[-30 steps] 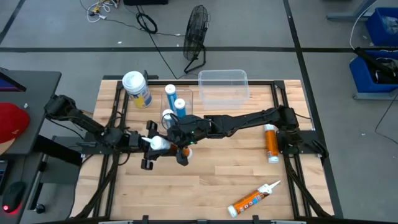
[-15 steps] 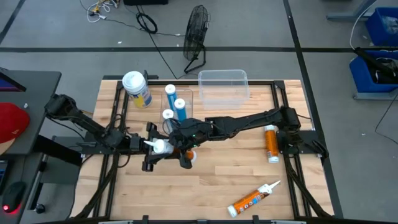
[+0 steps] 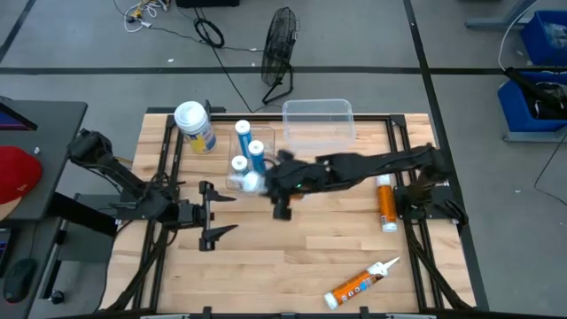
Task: Pick & place silicon tubes, Sealant and Lysol wipes
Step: Put the middle left orange sealant into the right transparent bin
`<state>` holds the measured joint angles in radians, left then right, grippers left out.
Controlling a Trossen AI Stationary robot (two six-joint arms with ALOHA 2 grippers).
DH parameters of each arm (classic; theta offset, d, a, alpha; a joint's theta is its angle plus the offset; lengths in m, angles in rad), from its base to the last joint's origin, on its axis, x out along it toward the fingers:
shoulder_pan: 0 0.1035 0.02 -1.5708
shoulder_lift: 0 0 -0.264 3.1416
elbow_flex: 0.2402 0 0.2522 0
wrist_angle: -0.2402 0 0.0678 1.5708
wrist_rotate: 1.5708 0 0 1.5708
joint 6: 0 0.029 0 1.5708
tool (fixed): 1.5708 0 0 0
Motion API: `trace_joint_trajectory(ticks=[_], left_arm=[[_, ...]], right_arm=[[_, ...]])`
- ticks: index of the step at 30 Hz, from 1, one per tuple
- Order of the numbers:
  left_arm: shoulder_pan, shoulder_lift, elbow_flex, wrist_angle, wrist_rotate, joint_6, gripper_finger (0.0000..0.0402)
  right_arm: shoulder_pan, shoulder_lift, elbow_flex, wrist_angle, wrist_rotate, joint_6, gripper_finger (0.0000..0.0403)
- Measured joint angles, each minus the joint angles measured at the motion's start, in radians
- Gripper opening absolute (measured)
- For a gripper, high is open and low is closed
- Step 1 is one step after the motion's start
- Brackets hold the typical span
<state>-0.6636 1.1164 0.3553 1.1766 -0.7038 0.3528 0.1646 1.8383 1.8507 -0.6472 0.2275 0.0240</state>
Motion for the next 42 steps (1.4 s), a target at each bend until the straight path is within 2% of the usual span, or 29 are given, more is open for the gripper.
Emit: trace_joint_trajectory(ticks=[4,7,10,14,21,27,30,34,42], left_arm=[[-0.020,0.000,0.000,-0.001,-0.032,0.000,0.0329],[-0.027,0.000,0.000,-0.015,-0.049,-0.005,0.0330],[-0.026,0.000,0.000,-0.031,-0.055,-0.026,0.0330],[-0.026,0.000,0.000,-0.031,-0.055,-0.037,0.0330],[-0.026,0.001,-0.001,-0.052,-0.054,-0.074,0.0330],[-0.026,0.000,-0.002,-0.059,-0.054,-0.088,0.0330],[-0.026,0.000,-0.002,-0.059,-0.054,-0.089,0.0330],[-0.026,0.000,-0.002,-0.061,-0.051,-0.103,0.0330],[-0.026,0.000,-0.002,-0.089,-0.050,-0.137,0.0330]], right_arm=[[0.004,-0.092,-0.034,-0.109,0.192,0.026,0.0187],[0.003,-0.182,-0.112,-0.095,0.304,0.046,0.0188],[-0.012,-0.269,-0.223,-0.013,0.391,0.032,0.0183],[-0.065,-0.397,-0.405,0.253,0.446,-0.027,0.0184],[-0.223,-0.488,-0.727,0.798,0.432,-0.095,0.0184],[-0.360,-0.426,-0.863,1.203,0.361,-0.108,0.0186],[-0.413,-0.371,-0.867,1.295,0.316,-0.086,0.0185],[-0.456,-0.288,-0.867,1.397,0.309,-0.076,0.0185],[-0.525,-0.188,-0.866,1.451,0.310,-0.006,0.0184]])
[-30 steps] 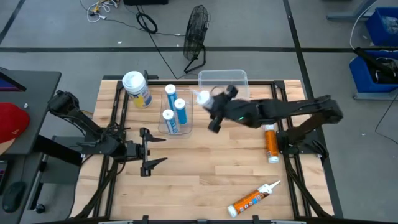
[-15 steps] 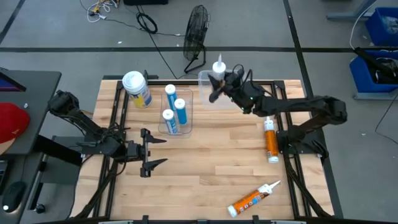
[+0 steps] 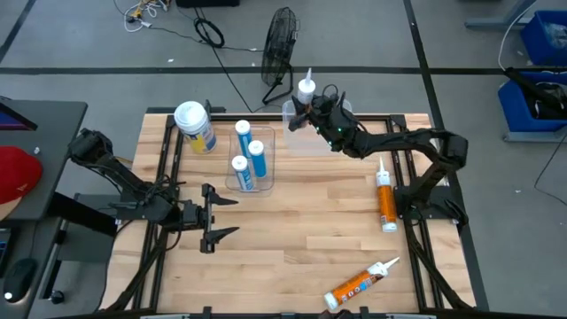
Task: Pick & place silicon tubes, Sealant and Lysol wipes
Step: Put the middle left orange sealant into the right transparent bin
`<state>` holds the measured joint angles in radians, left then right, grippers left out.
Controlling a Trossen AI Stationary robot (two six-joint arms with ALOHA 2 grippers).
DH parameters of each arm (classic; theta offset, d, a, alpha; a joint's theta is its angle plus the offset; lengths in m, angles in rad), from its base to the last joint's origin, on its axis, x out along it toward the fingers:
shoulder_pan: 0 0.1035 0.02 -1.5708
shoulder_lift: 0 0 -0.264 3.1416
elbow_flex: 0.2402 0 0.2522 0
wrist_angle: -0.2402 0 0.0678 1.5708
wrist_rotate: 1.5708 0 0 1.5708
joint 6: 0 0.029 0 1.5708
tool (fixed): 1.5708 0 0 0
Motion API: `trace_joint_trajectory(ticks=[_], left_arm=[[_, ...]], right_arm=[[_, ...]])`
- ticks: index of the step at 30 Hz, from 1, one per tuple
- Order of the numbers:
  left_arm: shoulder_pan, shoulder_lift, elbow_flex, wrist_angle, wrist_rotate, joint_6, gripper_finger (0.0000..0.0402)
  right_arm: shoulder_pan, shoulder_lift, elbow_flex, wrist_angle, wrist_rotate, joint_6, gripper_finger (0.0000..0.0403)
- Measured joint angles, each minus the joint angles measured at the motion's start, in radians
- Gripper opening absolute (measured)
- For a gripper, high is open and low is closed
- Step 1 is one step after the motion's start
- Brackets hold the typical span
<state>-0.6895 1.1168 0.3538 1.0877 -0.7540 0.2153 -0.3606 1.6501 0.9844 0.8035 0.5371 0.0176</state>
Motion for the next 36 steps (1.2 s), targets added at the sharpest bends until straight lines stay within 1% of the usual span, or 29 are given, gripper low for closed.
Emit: trace_joint_trajectory(ticks=[9,16,20,23,36], left_arm=[[0.000,0.000,0.000,-0.013,0.000,0.004,0.0330],[0.000,0.000,0.000,-0.017,0.000,0.005,0.0330],[0.000,0.000,0.000,-0.025,0.000,0.004,0.0330],[0.000,0.000,0.000,-0.033,0.000,0.004,0.0330],[0.001,0.000,0.000,-0.070,0.000,-0.021,0.0330]], right_arm=[[-0.052,0.083,0.000,0.035,0.004,0.039,0.0185],[-0.051,0.178,0.000,0.136,0.055,0.027,0.0186],[-0.051,0.216,0.000,0.160,0.060,0.053,0.0185],[-0.050,0.227,0.000,0.162,0.102,0.047,0.0185],[-0.051,0.234,0.001,0.076,0.079,0.026,0.0186]])
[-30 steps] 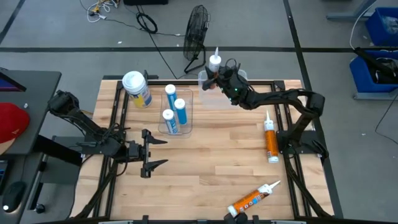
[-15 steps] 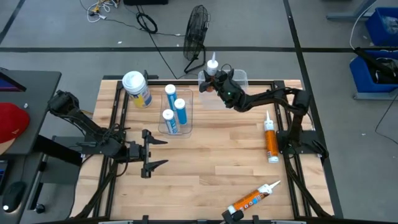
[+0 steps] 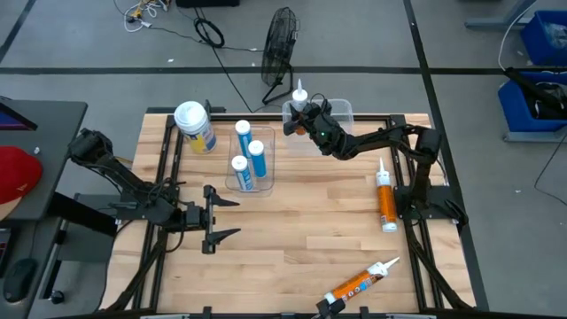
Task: Pick & place silicon tubes, Sealant and Lysol wipes
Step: Put the middle left orange sealant into the right transparent bin
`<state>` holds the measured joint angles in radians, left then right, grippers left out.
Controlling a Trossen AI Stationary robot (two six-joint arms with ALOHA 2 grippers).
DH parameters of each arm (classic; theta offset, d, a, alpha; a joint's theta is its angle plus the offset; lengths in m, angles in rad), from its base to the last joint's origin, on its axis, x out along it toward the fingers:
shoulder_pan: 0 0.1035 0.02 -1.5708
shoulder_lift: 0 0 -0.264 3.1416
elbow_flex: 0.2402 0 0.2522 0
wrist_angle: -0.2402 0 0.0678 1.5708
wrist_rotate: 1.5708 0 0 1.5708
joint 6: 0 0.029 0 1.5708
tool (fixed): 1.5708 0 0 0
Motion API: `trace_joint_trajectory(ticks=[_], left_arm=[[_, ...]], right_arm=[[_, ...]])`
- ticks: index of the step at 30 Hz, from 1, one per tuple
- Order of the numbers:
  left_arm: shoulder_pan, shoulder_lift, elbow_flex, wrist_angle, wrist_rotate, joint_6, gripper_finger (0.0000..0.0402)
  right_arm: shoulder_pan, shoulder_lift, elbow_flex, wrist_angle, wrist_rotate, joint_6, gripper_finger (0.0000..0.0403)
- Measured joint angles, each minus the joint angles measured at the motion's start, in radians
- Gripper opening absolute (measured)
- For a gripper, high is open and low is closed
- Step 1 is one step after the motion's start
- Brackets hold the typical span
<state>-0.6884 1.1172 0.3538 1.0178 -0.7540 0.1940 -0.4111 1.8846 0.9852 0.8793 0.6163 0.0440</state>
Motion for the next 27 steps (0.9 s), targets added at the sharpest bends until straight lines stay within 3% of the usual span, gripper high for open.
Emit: trace_joint_trajectory(ticks=[21,27], left_arm=[[0.000,0.000,0.000,-0.008,-0.002,-0.001,0.0330],[0.000,0.000,0.000,-0.047,-0.005,-0.033,0.0330]], right_arm=[[0.010,0.002,0.000,0.030,-0.059,-0.010,0.0184],[0.030,-0.069,0.000,-0.011,-0.158,-0.024,0.0184]])
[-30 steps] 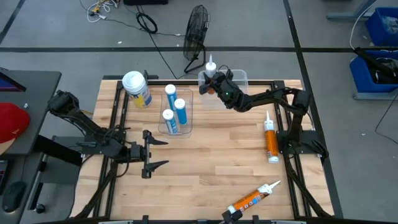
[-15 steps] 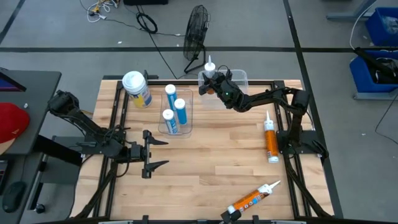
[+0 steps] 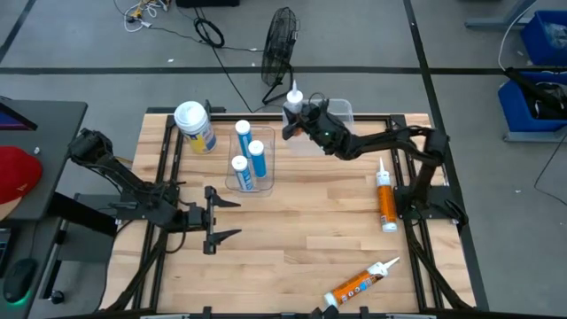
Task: Pick & place silicon tubes, Sealant and Lysol wipes
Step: Put the middle left orange sealant into the right transparent bin
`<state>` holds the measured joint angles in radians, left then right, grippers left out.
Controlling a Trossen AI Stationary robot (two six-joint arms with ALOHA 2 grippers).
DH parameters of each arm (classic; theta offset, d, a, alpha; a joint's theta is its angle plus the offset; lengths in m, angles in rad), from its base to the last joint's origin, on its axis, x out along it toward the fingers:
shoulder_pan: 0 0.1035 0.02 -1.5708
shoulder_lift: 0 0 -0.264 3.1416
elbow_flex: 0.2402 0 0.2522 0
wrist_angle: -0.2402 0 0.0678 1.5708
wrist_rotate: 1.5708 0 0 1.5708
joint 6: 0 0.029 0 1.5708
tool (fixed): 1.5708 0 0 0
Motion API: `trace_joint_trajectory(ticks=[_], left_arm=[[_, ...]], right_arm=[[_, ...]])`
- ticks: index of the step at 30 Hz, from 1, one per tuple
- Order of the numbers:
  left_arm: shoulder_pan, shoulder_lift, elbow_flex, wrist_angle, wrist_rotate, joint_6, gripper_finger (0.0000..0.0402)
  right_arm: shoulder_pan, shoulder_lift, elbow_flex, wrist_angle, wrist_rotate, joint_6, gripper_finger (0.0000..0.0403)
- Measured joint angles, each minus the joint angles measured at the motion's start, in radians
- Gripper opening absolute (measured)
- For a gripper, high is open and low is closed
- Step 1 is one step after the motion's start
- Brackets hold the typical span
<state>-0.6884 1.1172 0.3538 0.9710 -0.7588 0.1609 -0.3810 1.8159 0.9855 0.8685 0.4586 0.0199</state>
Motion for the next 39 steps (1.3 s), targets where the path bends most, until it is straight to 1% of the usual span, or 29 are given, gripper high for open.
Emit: trace_joint_trajectory(ticks=[4,7,11,14,16,17,19,22,24,28,31,35,39], left_arm=[[0.001,0.000,0.000,-0.028,-0.027,-0.019,0.0330],[0.006,0.000,0.000,-0.019,-0.055,-0.012,0.0330],[0.024,0.000,0.000,0.037,-0.060,0.011,0.0330],[0.060,0.000,0.000,0.065,-0.048,0.015,0.0330],[0.087,0.000,0.000,0.073,-0.015,0.012,0.0330],[0.099,0.000,0.000,0.079,0.003,0.003,0.0330],[0.124,0.000,0.003,0.076,0.024,-0.025,0.0330],[0.158,0.000,0.024,0.040,0.066,-0.083,0.0335],[0.179,0.000,0.050,0.004,0.108,-0.127,0.0344],[0.224,0.002,0.134,-0.198,0.161,-0.235,0.0370],[0.249,0.024,0.203,-0.318,0.204,-0.280,0.0389],[0.254,0.059,0.254,-0.352,0.213,-0.279,0.0399],[0.254,0.062,0.256,-0.371,0.213,-0.281,0.0398]], right_arm=[[0.024,-0.125,0.000,-0.069,-0.045,-0.060,0.0184],[0.043,-0.251,0.000,-0.163,-0.122,-0.073,0.0184],[0.093,-0.396,0.000,-0.272,-0.309,-0.032,0.0184],[0.144,-0.460,0.000,-0.271,-0.490,0.047,0.0184],[0.178,-0.481,0.001,-0.259,-0.593,0.107,0.0185],[0.198,-0.484,0.001,-0.260,-0.624,0.126,0.0185],[0.241,-0.479,0.001,-0.269,-0.651,0.147,0.0185],[0.313,-0.448,0.001,-0.243,-0.650,0.155,0.0185],[0.354,-0.415,0.001,-0.185,-0.651,0.156,0.0185],[0.417,-0.328,0.045,-0.156,-0.641,0.149,0.0185],[0.439,-0.259,0.119,-0.180,-0.623,0.119,0.0185],[0.455,-0.168,0.241,-0.234,-0.626,0.093,0.0185],[0.472,-0.103,0.362,-0.336,-0.631,0.051,0.0185]])
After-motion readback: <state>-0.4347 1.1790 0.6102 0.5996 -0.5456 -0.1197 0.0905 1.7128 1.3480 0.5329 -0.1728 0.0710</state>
